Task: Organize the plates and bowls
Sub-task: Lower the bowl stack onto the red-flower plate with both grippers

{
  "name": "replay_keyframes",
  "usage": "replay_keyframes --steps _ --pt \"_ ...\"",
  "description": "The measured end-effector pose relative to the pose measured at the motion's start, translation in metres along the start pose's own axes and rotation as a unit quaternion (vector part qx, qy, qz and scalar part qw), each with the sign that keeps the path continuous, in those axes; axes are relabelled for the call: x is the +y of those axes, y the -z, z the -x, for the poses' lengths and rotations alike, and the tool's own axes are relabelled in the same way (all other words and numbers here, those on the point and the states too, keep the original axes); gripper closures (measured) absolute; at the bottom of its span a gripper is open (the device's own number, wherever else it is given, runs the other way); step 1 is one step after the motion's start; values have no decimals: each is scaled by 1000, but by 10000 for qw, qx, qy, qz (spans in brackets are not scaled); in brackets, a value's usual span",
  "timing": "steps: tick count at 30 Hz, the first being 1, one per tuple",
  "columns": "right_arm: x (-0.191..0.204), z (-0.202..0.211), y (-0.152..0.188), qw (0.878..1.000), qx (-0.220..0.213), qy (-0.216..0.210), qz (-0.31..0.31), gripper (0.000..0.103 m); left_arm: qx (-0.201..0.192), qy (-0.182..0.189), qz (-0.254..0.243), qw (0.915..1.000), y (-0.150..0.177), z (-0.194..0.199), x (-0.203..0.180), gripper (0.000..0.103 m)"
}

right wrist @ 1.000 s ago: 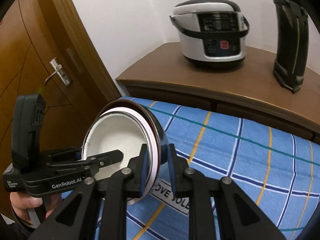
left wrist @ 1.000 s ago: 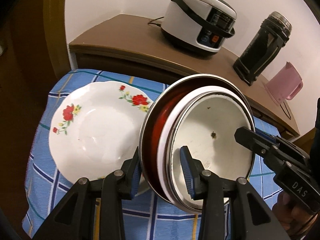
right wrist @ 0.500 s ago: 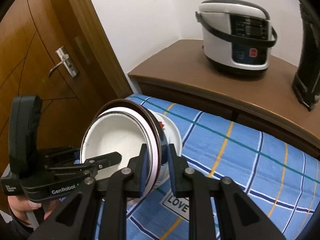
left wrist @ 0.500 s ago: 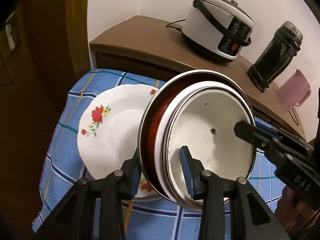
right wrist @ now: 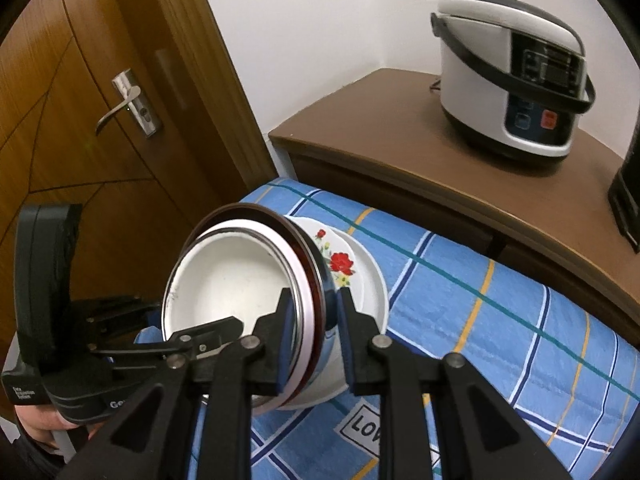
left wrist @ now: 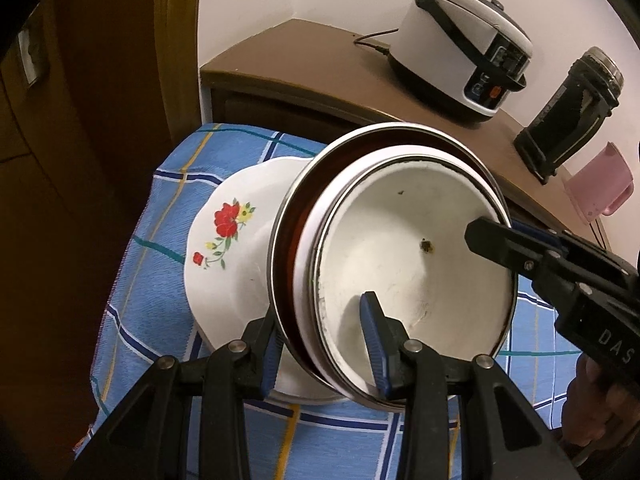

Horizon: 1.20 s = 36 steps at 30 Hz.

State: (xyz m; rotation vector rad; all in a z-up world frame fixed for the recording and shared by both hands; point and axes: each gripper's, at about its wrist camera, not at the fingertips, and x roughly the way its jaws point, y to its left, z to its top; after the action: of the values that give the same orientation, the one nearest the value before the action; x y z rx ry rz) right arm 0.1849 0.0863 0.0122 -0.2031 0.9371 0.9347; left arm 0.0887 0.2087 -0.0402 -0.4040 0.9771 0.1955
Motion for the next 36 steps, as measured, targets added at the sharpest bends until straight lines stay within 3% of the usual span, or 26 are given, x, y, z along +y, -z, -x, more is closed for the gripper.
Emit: replay_keyframes --steps 18,26,30,36 --pt "-4 -39 -17 9955 869 -372 -4 81 516 147 65 9985 -4 -16 17 63" --pt "-7 -44 -23 9949 916 -422 -54 80 575 206 42 9981 -11 -19 18 63" --pt "-22 -53 -28 9894 1143 -790 -418 80 726 518 228 9958 -16 -22 29 59" --pt "-24 -66 -26 9871 1257 -820 -553 80 543 461 197 9973 -19 -13 27 52"
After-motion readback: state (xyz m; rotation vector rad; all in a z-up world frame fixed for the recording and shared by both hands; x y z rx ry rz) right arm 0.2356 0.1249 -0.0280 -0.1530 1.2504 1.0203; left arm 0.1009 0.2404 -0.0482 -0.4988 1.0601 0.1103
